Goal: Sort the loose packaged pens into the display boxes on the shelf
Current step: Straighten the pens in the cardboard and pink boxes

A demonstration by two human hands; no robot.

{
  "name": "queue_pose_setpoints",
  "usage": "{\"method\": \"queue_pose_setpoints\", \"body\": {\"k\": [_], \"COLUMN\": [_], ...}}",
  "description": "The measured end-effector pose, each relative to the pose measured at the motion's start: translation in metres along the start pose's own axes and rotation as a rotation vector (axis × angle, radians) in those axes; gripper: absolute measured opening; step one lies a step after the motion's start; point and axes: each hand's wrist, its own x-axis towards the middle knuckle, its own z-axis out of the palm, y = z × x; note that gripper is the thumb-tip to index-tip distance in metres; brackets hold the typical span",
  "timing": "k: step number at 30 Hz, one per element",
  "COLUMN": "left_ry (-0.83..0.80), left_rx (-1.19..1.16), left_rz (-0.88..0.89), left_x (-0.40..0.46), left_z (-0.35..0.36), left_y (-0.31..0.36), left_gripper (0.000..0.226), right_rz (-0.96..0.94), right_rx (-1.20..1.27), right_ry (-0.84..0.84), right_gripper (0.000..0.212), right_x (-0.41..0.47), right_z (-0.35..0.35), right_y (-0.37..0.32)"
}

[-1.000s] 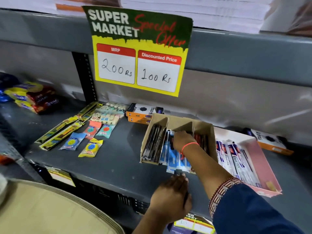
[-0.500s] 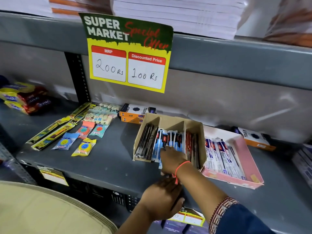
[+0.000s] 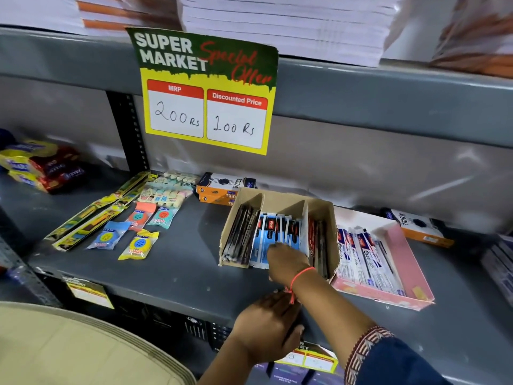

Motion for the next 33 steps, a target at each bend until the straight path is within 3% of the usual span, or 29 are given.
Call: {"method": "queue_pose_setpoints", "body": {"k": [5,9,16,23,28,33], "left_ry": [0.055,0.046,0.099,0.097,0.09,-0.058], "left_rx": [0.003,-0.018,0.037,-0.013,0.029,-0.007], "left_rz": [0.007,-0.003,0.001,-0.006,-0.042,-0.106], "left_x": [0.003,0.004,0.006,0.006,0.01,0.01], "left_z": [-0.004,-0.008,-0.012,-0.01,-0.018,-0.007], "left_y": [0.001,0.002,0.005,0.004,0.009,0.006], "left_gripper": [0.037,0.026,0.029,0.026,0.028,0.038], "right_rz": [0.096,0.101,0.128,0.16,0.082,0.038], "right_rx": [0.031,0.086,0.193,0.053,0.196,0.354], "right_ry": [-0.067,-0.099,-0.073,-0.098,0.181,0.473], "right_gripper": [0.066,0.063,0.065,0.051,0.048,0.035], "right_x": [-0.009,-0.008,-0.006,-0.005,-0.03,-0.059], "right_z": [-0.002,0.002,-0.005,-0.008,-0.02,-0.039], "right_y": [-0.004,-0.011,-0.014,-0.016,-0.014,0.02]}}
